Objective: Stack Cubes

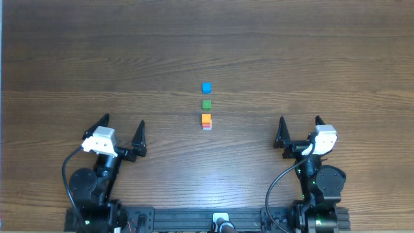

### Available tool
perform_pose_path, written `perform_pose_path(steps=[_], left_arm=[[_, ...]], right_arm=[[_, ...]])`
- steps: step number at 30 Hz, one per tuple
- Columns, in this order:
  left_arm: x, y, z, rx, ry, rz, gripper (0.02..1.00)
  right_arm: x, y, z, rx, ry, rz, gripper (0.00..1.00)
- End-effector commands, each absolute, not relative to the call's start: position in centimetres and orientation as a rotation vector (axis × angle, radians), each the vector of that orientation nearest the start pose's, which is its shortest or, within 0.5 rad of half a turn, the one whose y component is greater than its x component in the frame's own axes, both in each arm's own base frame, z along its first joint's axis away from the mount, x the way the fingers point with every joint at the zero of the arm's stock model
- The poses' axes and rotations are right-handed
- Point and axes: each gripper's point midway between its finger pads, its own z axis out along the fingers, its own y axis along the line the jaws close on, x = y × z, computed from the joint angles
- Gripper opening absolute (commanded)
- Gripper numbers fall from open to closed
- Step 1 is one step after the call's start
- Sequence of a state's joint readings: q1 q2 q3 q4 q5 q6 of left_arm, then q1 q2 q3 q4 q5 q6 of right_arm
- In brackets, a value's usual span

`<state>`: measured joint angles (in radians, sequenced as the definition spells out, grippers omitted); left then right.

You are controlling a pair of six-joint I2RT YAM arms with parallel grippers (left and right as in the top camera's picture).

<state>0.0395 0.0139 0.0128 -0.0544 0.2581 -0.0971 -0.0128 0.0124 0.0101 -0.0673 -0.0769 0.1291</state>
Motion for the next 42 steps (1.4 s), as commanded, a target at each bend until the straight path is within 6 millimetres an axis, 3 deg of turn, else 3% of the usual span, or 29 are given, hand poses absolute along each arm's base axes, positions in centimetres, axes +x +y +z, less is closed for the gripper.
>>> perform_pose_path(steps=[1, 20, 30, 35, 38, 42], left_arm=[[24.2, -3.6, 16.3, 0.106, 1.622, -0.248, 1.000], [24.2, -3.6, 16.3, 0.106, 1.622, -0.248, 0.998], [24.2, -3.6, 16.3, 0.106, 1.622, -0.248, 1.000], [24.2, -3.6, 16.3, 0.106, 1.622, -0.247, 1.000], [24.2, -3.6, 16.3, 0.106, 1.622, -0.248, 1.000], [24.2, -3.6, 16.3, 0.106, 1.622, -0.247, 1.000]], right_arm=[[24.6, 1.2, 15.6, 0.053, 1.649, 0.164, 0.991], [24.6, 1.2, 15.7, 0.052, 1.646, 0.165, 0.991], [24.7, 0.4, 17.3, 0.082, 1.577, 0.128, 0.993], [24.6, 1.7, 17.0, 0.044, 1.594, 0.204, 0.993], [24.3, 3.2, 18.5, -0.063, 1.550, 0.239, 0.993], [23.4, 4.1, 22.2, -0.112, 1.491, 0.278, 0.991]])
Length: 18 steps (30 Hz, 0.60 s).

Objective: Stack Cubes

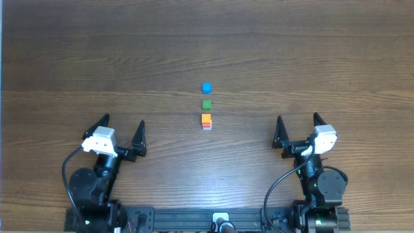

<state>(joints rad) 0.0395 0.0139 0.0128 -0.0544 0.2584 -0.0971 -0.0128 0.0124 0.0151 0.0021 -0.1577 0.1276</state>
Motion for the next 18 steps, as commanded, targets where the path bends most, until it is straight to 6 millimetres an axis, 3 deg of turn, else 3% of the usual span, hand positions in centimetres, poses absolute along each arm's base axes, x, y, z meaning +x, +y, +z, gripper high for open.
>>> perform_pose_path(steps=[1, 6, 10, 13, 18], left_arm=[[24.2, -3.6, 16.3, 0.106, 1.622, -0.248, 1.000], [24.2, -3.6, 16.3, 0.106, 1.622, -0.247, 1.000], [24.2, -3.6, 16.3, 0.106, 1.622, -0.247, 1.000], [24.2, -3.6, 16.3, 0.106, 1.622, -0.247, 1.000], [24.2, -3.6, 16.3, 0.106, 1.622, -0.247, 1.000]], right_arm=[[23.2, 4.2, 23.4, -0.116, 1.479, 0.279, 0.993], [22.1, 4.7, 29.6, -0.178, 1.474, 0.262, 0.991], [22.6, 5.5, 34.4, -0.232, 1.532, 0.290, 0.991], [24.2, 6.5, 36.8, -0.269, 1.610, 0.353, 0.991], [28.3, 8.3, 38.6, -0.304, 1.786, 0.447, 0.993]])
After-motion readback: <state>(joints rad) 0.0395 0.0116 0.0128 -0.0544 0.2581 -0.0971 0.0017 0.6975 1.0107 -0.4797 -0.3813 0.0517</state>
